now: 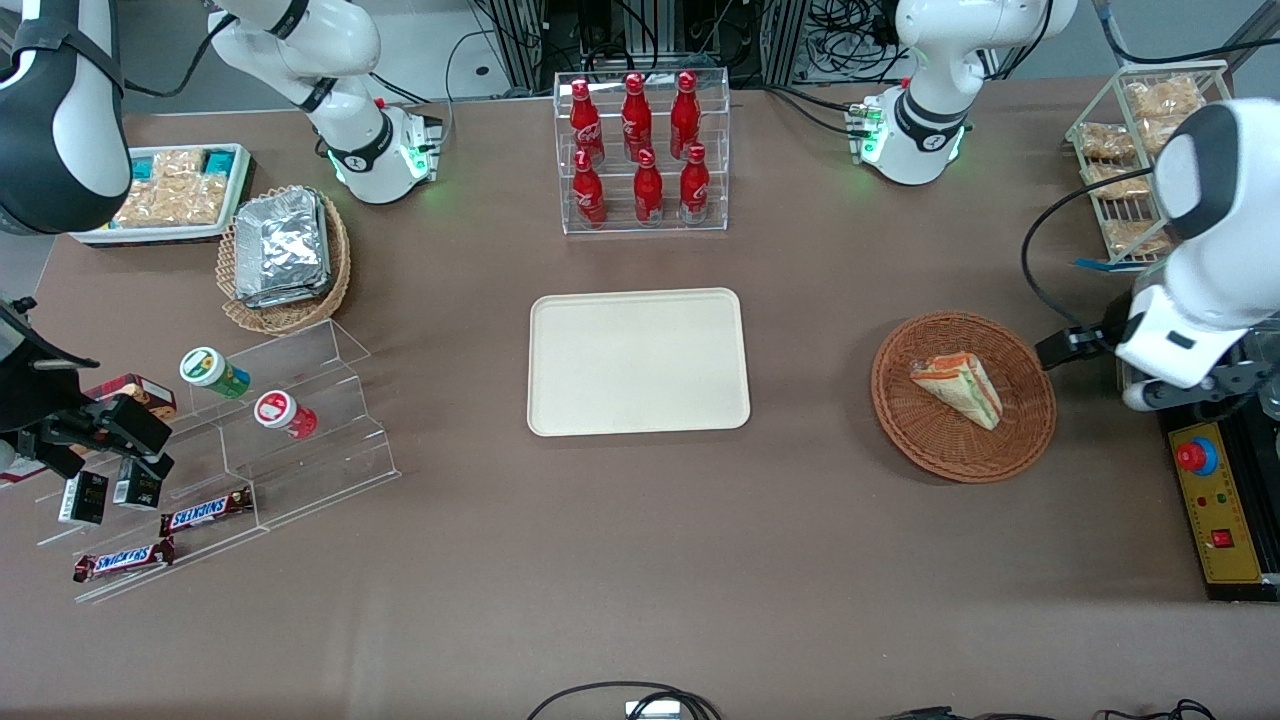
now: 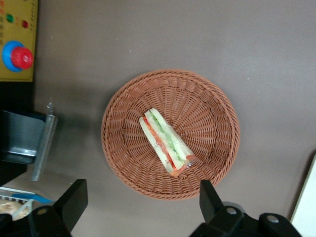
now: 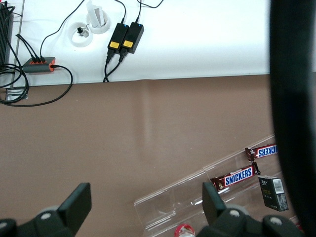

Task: Place sandwich from basket to tray
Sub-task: 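Lower the open left gripper over the wrapped sandwich and close on it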

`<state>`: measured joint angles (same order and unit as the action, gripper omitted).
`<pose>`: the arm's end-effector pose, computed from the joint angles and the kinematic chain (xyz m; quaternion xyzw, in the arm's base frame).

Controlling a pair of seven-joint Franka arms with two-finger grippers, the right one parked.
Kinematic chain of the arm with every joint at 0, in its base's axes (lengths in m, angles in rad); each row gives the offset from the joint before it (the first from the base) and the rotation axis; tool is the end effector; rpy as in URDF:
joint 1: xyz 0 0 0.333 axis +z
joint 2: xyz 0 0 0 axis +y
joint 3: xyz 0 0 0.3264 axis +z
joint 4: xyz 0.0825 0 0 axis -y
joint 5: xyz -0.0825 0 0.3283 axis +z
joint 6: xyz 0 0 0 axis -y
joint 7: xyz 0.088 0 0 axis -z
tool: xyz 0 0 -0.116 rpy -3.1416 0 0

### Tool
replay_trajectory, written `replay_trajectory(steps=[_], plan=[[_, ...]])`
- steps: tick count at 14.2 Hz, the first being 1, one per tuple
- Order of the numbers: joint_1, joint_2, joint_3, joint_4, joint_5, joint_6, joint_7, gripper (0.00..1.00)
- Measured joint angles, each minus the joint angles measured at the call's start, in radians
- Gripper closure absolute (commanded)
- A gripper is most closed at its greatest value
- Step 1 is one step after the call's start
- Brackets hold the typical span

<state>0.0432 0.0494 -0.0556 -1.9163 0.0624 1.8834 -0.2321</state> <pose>0.5115 -0.0007 0.4821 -0.9939 -0.0987 0.0374 0.0327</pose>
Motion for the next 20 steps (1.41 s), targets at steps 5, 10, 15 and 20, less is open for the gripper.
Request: replay_trajectory(steps=[5, 10, 15, 20], plan=[[0.020, -0.035, 0.004, -0.219, -0.039, 0.227, -0.114, 0.00], [0.017, -0.020, 0.002, -0.312, -0.045, 0.344, -0.226, 0.00], [0.007, 0.021, -0.006, -0.391, -0.046, 0.492, -0.319, 0.00], [-0.012, 0.086, -0.010, -0.447, -0.046, 0.626, -0.384, 0.00]])
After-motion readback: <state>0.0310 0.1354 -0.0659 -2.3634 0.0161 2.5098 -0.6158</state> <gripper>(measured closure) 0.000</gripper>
